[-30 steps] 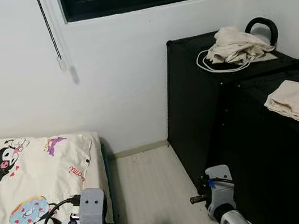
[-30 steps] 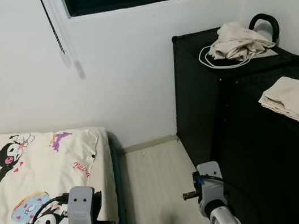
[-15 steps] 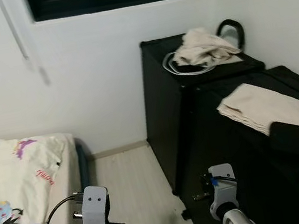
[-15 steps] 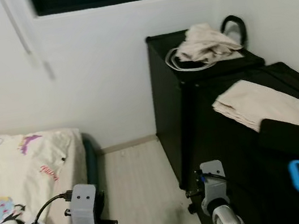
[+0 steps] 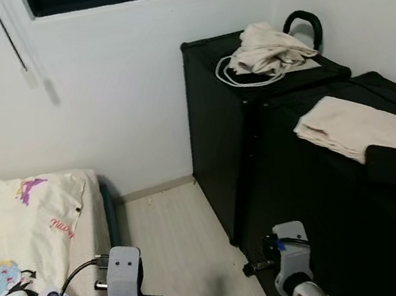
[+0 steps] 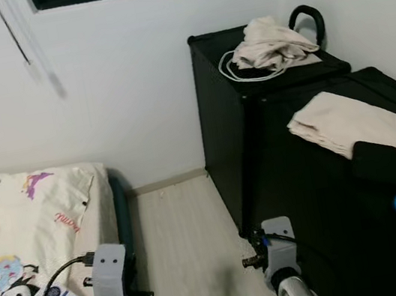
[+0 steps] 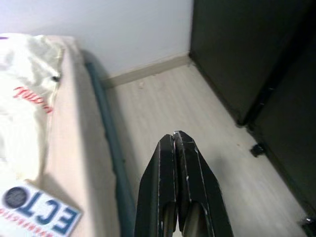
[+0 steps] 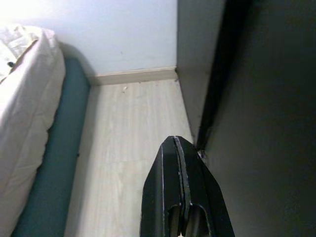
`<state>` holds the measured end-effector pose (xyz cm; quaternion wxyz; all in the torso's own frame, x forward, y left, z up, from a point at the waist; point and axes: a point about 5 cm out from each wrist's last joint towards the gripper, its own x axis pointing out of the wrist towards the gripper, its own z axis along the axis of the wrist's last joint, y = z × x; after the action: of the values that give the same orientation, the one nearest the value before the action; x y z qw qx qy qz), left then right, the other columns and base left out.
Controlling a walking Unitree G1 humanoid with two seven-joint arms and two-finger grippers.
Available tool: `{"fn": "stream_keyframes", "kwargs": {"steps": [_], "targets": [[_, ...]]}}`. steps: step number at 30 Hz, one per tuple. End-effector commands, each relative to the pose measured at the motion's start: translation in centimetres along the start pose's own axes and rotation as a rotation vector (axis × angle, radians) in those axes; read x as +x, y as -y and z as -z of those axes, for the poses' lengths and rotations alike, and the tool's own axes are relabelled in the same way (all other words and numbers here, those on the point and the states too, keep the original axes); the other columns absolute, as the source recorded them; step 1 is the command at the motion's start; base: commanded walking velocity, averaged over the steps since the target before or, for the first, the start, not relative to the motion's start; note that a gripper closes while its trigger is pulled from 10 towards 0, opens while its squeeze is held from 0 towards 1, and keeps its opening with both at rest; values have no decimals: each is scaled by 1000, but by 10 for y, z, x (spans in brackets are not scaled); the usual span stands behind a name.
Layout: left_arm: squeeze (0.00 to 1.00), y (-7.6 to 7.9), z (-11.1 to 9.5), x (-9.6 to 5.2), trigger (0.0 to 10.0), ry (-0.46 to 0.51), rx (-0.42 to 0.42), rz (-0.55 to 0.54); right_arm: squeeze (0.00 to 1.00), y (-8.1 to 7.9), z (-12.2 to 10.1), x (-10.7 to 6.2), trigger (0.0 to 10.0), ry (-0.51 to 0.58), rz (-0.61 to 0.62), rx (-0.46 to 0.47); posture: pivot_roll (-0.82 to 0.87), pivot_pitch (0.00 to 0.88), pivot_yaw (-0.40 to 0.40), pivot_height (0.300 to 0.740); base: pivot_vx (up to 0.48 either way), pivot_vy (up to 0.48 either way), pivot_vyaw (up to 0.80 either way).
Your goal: Clean up the room
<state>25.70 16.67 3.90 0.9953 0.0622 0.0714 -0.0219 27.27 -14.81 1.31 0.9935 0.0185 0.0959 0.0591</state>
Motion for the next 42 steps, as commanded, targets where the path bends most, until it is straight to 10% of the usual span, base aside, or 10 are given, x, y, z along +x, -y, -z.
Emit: {"fn": "stream_keyframes", "kwargs": {"steps": [1, 42], "targets": [[0, 1, 5, -3, 10000, -22, 6, 2, 0, 3, 3, -2, 10000, -14, 9, 4, -11, 112, -44, 740, 0, 0, 0], [0, 7, 0, 0, 10000, 8, -13, 42, 0, 5, -2, 1, 10000, -1, 7, -3, -27, 94, -44, 740, 250, 0, 0]]}}
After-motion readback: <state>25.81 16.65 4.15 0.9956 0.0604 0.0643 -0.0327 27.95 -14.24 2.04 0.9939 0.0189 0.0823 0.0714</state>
